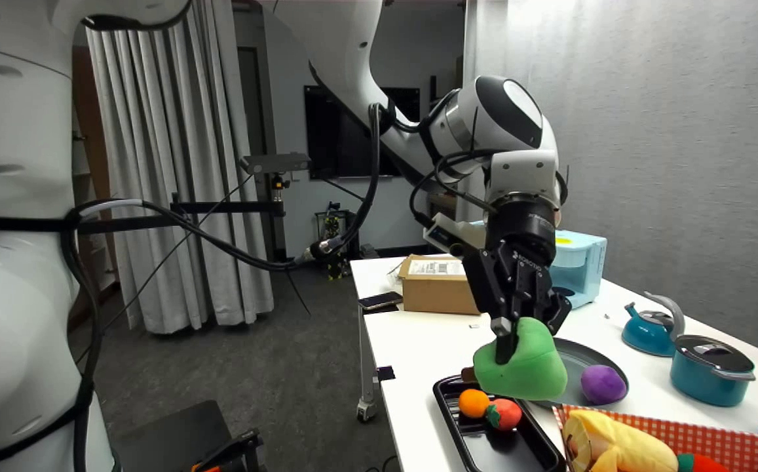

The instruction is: Take the pear plush toy from the plate and place it in the box

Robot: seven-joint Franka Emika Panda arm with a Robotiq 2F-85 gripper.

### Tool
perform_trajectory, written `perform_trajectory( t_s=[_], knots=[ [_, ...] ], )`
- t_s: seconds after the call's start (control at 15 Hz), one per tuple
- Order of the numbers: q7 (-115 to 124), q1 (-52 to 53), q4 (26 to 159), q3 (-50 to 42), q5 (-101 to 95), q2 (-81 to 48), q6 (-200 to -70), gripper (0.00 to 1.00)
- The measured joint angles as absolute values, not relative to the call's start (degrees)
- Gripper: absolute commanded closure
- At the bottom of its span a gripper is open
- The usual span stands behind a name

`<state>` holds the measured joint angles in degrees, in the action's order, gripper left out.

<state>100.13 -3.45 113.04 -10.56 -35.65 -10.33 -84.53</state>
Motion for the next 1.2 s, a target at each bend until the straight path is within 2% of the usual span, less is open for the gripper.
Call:
perform_trajectory(
  t_s=[0.47, 0.8, 1.2],
  knots=[
    [103.2, -3.5, 115.4, -8.9, -42.1, -9.4, -87.3, 0.95],
    [102.3, -3.5, 101.2, -8.0, -42.1, -20.7, -94.7, 0.95],
    [100.7, -3.5, 87.6, -8.0, -40.9, -31.3, -95.8, 0.95]
  ],
)
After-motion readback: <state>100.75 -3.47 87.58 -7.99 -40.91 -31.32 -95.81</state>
